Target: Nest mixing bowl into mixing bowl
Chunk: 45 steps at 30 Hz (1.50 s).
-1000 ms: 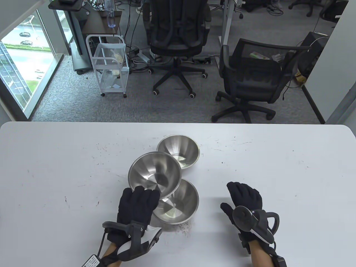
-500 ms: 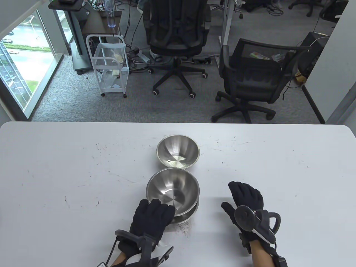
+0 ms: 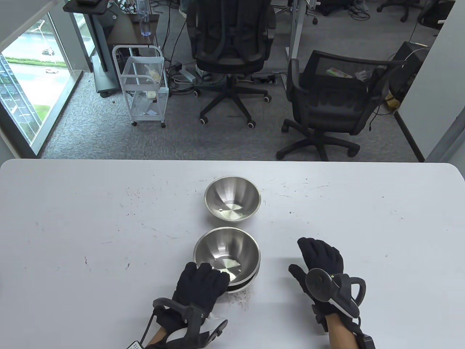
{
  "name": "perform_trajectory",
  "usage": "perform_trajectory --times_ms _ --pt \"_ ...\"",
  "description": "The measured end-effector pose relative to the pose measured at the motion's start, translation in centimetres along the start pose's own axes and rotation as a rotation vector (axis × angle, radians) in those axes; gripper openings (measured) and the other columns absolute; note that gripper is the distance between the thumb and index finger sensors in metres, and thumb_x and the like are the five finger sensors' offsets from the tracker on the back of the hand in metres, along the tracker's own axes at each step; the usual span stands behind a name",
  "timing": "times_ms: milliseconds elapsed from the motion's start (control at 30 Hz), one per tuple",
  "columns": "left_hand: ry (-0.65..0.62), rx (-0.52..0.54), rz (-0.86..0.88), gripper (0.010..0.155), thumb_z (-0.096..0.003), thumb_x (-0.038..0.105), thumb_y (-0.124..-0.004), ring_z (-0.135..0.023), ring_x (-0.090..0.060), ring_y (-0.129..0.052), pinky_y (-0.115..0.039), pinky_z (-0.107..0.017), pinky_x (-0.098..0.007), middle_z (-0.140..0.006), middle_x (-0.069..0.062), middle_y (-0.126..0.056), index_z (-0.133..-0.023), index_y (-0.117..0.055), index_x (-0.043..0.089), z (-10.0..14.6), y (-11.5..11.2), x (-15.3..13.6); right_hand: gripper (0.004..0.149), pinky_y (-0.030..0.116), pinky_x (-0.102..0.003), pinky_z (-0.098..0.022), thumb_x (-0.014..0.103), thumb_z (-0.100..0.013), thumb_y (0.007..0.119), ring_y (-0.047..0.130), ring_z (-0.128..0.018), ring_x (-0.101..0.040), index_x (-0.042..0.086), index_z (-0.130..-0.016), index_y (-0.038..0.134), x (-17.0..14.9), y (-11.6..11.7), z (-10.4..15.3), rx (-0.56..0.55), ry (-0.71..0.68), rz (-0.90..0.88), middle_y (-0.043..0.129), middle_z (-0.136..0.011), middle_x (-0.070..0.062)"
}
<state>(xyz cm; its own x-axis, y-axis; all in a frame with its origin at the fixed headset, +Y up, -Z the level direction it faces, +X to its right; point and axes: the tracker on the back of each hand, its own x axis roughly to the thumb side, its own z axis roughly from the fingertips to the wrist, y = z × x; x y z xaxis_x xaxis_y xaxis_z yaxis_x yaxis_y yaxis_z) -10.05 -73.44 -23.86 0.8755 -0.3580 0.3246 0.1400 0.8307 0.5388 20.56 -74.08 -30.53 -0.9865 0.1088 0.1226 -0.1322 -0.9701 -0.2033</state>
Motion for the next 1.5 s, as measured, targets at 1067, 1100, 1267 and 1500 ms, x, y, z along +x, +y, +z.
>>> perform_trajectory --times_ms 1067,1100,1267,1500 --pt "-0.102 -0.178 0.068 0.041 -0.0513 0.043 -0.071 -0.089 -0.014 -0.100 -0.071 -0.074 -0.053 -0.085 0.026 -0.109 -0.089 -0.086 0.054 0.2 -1.2 -0.4 0.078 0.056 -0.059 -0.074 0.057 -0.040 0.084 0.070 -0.102 -0.029 0.028 -0.107 0.059 0.2 0.3 -0.1 0.025 -0.005 0.011 0.071 -0.110 0.001" --pt "-0.101 -0.178 0.070 0.042 -0.0512 0.043 -0.071 -0.089 -0.014 -0.100 -0.071 -0.074 -0.053 -0.085 0.026 -0.109 -0.089 -0.085 0.054 0.2 -1.2 -0.4 0.078 0.056 -0.059 -0.074 0.057 -0.040 0.085 0.070 -0.102 -0.029 0.028 -0.107 0.059 0.2 0.3 -0.1 0.025 -0.005 0.011 0.071 -0.110 0.001" --pt "-0.096 -0.174 0.069 0.042 -0.0511 0.045 -0.072 -0.090 -0.014 -0.099 -0.071 -0.074 -0.053 -0.086 0.026 -0.108 -0.091 -0.084 0.052 0.3 -1.1 -0.4 0.078 0.056 -0.059 -0.074 0.057 -0.040 0.085 0.070 -0.102 -0.029 0.028 -0.107 0.059 0.4 0.4 -0.1 0.030 -0.011 0.020 0.071 -0.110 0.001" --pt "-0.076 -0.159 0.068 0.047 -0.0501 0.048 -0.071 -0.095 -0.015 -0.093 -0.070 -0.074 -0.053 -0.091 0.018 -0.104 -0.096 -0.080 0.047 0.3 -1.0 -0.9 0.078 0.056 -0.059 -0.074 0.057 -0.040 0.085 0.070 -0.102 -0.029 0.028 -0.107 0.059 1.0 0.2 -0.1 0.022 -0.033 0.037 0.071 -0.110 0.001"
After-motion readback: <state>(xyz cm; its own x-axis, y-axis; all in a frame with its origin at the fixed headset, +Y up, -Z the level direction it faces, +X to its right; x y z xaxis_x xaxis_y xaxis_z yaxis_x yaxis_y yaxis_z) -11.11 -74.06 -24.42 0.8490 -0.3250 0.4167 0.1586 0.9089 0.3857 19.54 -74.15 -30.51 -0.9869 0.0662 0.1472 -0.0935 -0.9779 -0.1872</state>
